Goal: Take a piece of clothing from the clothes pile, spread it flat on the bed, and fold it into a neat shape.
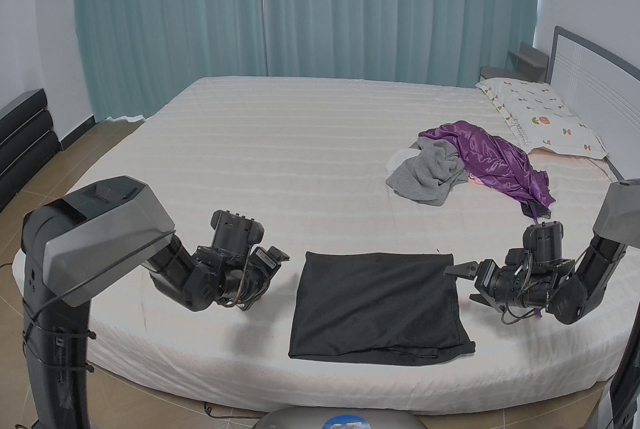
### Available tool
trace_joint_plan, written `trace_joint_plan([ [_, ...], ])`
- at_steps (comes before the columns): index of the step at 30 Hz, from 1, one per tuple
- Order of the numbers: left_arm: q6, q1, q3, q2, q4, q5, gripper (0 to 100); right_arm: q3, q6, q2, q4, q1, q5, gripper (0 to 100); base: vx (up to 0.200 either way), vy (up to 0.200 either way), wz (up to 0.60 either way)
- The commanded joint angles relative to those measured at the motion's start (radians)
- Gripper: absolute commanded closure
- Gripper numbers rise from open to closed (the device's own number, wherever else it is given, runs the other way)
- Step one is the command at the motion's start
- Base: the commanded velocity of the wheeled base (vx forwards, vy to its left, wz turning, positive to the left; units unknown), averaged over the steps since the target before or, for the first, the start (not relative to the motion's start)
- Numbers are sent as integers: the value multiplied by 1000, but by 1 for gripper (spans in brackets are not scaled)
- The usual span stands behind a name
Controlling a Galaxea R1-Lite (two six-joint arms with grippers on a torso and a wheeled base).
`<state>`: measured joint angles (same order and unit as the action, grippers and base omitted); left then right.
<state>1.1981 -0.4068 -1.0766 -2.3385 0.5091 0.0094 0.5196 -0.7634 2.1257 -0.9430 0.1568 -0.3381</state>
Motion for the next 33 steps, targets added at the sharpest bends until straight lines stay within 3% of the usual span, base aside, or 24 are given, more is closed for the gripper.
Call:
trace_joint_plan([
  [1,115,42,239,162,155,-31,0,-191,67,-47,-91,17,-32,0,0,0,0],
  [7,117,103,379,174,385,-34,0,-248,73,0,-171,32,-52,0,0,0,0],
  [12,104,118,388,169,402,-78,0,-268,119,63,-235,53,-58,0,0,0,0],
  [21,103,118,400,174,407,-98,0,-273,122,105,-273,76,-59,0,0,0,0],
  [22,103,120,402,176,407,-108,0,-274,127,100,-275,76,-58,100,0,0,0],
  [33,103,123,409,176,407,-118,0,-363,193,88,-362,63,-47,100,0,0,0],
])
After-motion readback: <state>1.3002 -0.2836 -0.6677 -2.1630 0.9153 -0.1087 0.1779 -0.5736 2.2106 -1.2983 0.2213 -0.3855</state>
